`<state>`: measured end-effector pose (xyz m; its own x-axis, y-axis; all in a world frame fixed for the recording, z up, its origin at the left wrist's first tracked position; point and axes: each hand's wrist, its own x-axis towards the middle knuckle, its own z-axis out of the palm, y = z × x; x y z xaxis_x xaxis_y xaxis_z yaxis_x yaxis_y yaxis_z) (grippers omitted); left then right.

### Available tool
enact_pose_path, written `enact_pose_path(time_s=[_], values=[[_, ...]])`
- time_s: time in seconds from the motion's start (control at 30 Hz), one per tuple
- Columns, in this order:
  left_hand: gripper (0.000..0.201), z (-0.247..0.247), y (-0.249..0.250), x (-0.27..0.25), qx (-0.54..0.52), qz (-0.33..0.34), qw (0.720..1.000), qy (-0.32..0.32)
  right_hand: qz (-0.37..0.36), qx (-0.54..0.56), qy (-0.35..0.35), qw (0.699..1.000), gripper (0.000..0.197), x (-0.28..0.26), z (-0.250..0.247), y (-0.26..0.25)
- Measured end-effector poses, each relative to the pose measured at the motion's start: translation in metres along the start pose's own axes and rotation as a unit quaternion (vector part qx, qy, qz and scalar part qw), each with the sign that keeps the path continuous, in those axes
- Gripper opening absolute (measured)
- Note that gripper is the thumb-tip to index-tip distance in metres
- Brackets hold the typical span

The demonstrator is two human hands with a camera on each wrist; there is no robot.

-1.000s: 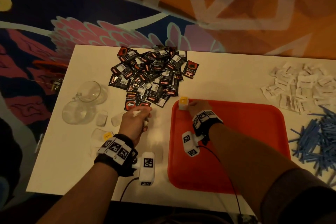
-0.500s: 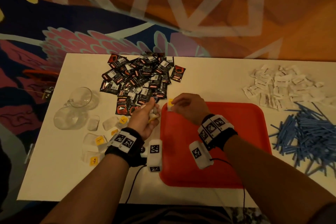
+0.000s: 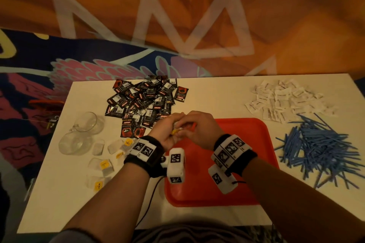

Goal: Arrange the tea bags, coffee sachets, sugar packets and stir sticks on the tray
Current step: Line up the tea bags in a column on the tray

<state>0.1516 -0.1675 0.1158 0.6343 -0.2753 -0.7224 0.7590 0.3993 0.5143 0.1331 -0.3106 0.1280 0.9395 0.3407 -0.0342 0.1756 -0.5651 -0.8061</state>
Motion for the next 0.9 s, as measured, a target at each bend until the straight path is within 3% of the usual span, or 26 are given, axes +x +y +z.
enact_pose_path(time_s=[0.13, 0.23, 0.43, 0.6, 0.7, 0.8, 0.9], values=[[0.021, 0.004, -0.002, -0.002, -0.020, -0.033, 0.999, -0.011, 0.016, 0.009, -0.007, 1.000, 0.009, -0.008, -0.006, -0.003], [0.027, 0.004, -0.003, -0.003, -0.056, -0.039, 0.998, -0.003, 0.062, 0.123, 0.011, 0.990, 0.021, -0.012, -0.011, 0.000], [0.022, -0.007, -0.011, -0.007, -0.137, 0.009, 0.990, 0.038, 0.145, 0.269, 0.028, 0.952, 0.019, -0.013, -0.025, 0.003], [0.030, -0.021, -0.012, -0.004, -0.019, 0.080, 0.996, 0.034, 0.159, 0.307, 0.016, 0.938, 0.021, -0.015, -0.029, -0.001], [0.060, -0.020, -0.008, -0.007, 0.090, 0.054, 0.995, 0.002, 0.163, 0.306, 0.002, 0.938, 0.023, -0.014, -0.028, -0.002], [0.053, -0.017, -0.006, -0.013, 0.120, 0.015, 0.991, -0.056, 0.166, 0.276, -0.007, 0.947, 0.025, -0.012, -0.026, -0.002], [0.027, -0.015, -0.005, -0.019, 0.151, 0.040, 0.986, -0.058, 0.164, 0.234, 0.000, 0.958, 0.026, -0.011, -0.027, -0.002]])
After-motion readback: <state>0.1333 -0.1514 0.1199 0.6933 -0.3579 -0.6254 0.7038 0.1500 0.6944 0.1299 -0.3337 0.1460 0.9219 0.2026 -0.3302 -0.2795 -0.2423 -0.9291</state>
